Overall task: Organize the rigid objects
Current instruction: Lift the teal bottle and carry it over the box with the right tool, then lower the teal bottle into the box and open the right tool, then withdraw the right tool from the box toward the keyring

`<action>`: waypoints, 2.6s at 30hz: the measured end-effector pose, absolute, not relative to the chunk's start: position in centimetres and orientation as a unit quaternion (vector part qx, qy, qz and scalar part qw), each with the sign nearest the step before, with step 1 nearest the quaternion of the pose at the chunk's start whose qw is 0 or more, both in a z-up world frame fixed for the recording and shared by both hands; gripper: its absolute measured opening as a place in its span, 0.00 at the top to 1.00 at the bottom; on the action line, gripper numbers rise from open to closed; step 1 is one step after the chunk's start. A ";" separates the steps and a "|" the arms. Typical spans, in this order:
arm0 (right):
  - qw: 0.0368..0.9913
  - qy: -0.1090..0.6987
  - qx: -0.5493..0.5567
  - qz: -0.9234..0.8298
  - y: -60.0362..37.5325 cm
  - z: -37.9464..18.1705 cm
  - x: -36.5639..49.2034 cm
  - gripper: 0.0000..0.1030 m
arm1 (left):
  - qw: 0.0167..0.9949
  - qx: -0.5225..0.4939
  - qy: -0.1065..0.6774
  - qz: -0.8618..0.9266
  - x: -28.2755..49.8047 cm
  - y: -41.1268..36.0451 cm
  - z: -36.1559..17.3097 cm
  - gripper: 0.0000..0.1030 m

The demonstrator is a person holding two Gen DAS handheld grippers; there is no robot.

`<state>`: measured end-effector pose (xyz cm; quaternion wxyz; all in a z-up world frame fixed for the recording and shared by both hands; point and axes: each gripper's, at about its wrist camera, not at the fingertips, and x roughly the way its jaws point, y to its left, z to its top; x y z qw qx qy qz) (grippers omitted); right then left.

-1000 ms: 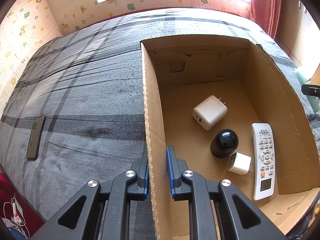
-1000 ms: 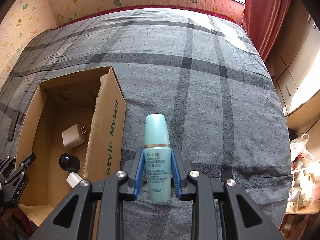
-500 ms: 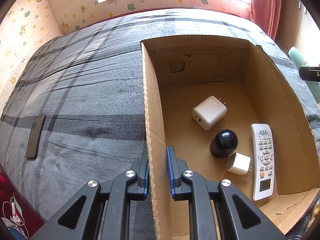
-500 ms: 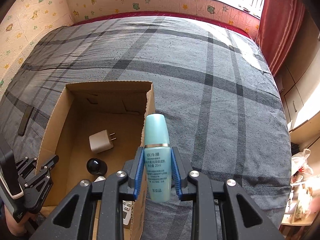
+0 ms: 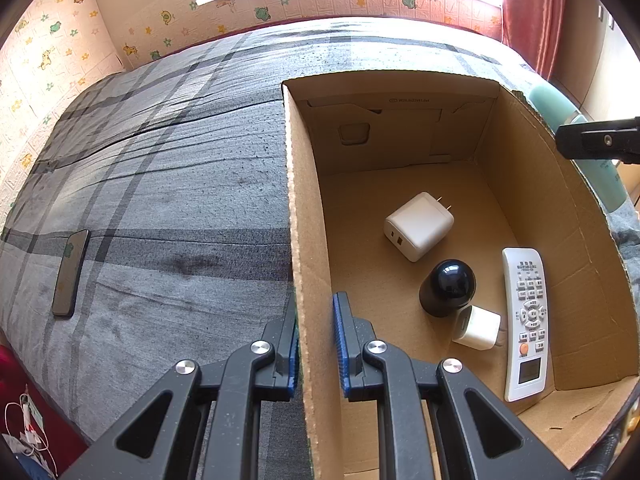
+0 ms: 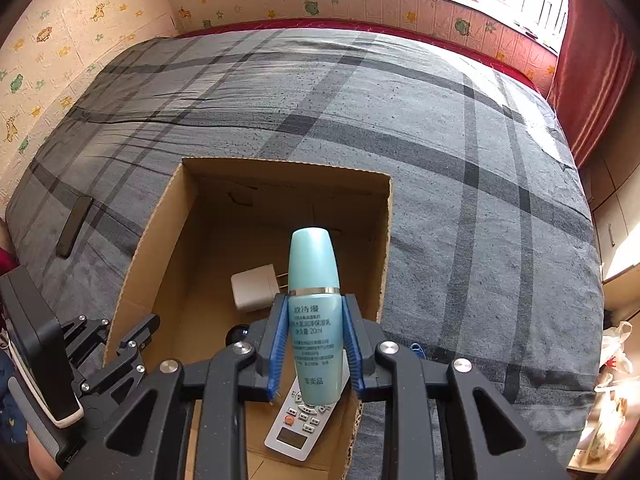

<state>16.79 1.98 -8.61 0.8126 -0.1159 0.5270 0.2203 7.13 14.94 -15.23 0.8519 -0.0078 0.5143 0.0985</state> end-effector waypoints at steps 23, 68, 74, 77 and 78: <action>0.754 0.610 -0.113 0.213 5.9 -17.5 17.8 0.73 | 0.852 -0.008 0.514 0.098 7.1 15.0 -15.2 0.84; 0.853 0.490 -0.051 0.175 -2.2 -7.3 14.6 0.00 | 0.852 -0.008 0.514 0.101 7.1 14.9 -15.0 0.84; 0.863 0.484 -0.046 0.139 -6.7 -7.0 15.0 0.00 | 0.852 -0.010 0.515 0.100 7.1 15.1 -15.0 0.84; 0.865 0.484 -0.044 0.122 -8.7 -7.2 15.3 0.00 | 0.852 -0.010 0.515 0.100 7.1 15.1 -15.1 0.84; 0.866 0.485 -0.043 0.119 -9.3 -7.3 15.3 0.00 | 0.852 -0.011 0.515 0.100 7.1 15.1 -15.1 0.84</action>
